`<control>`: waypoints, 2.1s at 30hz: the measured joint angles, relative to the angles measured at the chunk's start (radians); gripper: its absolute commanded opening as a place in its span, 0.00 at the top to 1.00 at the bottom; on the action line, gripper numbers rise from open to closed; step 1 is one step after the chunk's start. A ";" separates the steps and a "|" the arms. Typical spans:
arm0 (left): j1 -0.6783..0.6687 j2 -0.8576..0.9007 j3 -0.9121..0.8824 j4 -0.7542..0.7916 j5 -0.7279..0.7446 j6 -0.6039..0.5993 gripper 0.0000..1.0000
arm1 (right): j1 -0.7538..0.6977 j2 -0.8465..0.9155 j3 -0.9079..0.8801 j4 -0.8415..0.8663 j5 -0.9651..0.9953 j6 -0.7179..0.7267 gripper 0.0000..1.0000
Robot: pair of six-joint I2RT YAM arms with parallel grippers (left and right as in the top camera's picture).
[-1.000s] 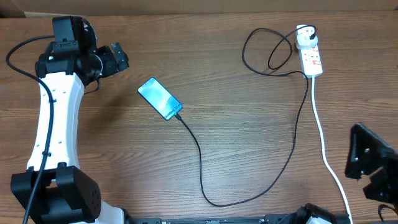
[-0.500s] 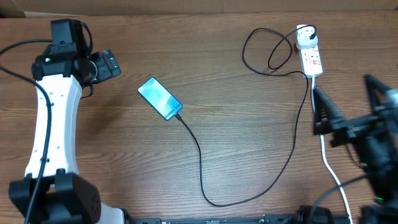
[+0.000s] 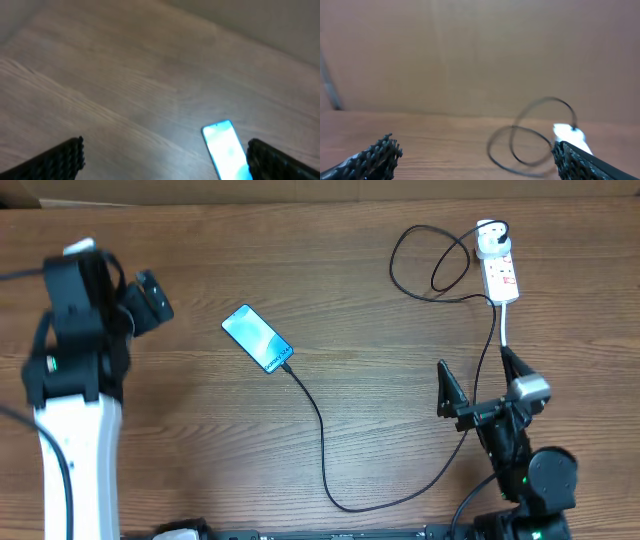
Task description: Plug charger to phone and switch on socket
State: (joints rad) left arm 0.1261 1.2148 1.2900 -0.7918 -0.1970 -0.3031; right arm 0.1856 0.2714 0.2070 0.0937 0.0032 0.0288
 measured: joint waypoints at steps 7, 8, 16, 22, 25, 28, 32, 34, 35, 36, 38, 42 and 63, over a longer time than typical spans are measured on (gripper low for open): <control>0.000 -0.393 -0.436 0.294 -0.016 0.000 0.00 | 0.000 -0.143 -0.154 -0.008 0.091 0.012 0.00; 0.000 -0.452 -0.487 0.320 -0.016 0.000 0.00 | 0.000 -0.158 -0.168 -0.019 0.092 0.013 0.00; 0.000 -0.848 -0.838 0.451 -0.005 0.000 0.00 | 0.000 -0.236 -0.189 -0.174 0.085 0.014 0.00; 0.000 -1.033 -0.999 0.504 0.000 0.000 0.01 | 0.000 -0.257 -0.188 -0.176 0.079 -0.002 0.00; 0.000 -1.107 -1.057 0.515 0.002 0.000 0.00 | 0.000 -0.257 -0.189 -0.175 0.077 -0.003 0.00; 0.000 -1.156 -1.106 0.526 0.003 0.000 0.00 | 0.000 -0.257 -0.189 -0.175 0.075 -0.003 0.00; 0.000 -1.194 -1.167 0.575 0.003 0.000 0.00 | 0.000 -0.257 -0.189 -0.176 0.074 -0.003 0.00; 0.000 -1.198 -1.201 0.625 0.003 -0.001 0.00 | 0.000 -0.257 -0.189 -0.175 0.074 -0.003 0.00; 0.000 -1.198 -1.218 0.649 0.004 -0.001 0.01 | -0.001 -0.257 -0.189 -0.176 0.074 -0.003 0.00; 0.000 -1.199 -1.241 0.680 0.006 -0.001 0.00 | -0.002 -0.257 -0.189 -0.175 0.074 -0.003 0.00; 0.000 -1.199 -1.265 0.704 0.014 -0.001 0.01 | -0.008 -0.257 -0.189 -0.175 0.074 -0.003 0.00; 0.000 -1.199 -1.273 0.721 0.029 -0.001 0.00 | -0.016 -0.257 -0.189 -0.176 0.074 -0.003 0.00; 0.000 -1.199 -1.278 0.732 0.037 -0.001 0.00 | -0.016 -0.257 -0.189 -0.175 0.074 -0.003 0.00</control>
State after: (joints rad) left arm 0.1261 0.0158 0.0116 -0.0601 -0.1604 -0.3038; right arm 0.1699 0.0147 0.0181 -0.0818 0.0769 0.0254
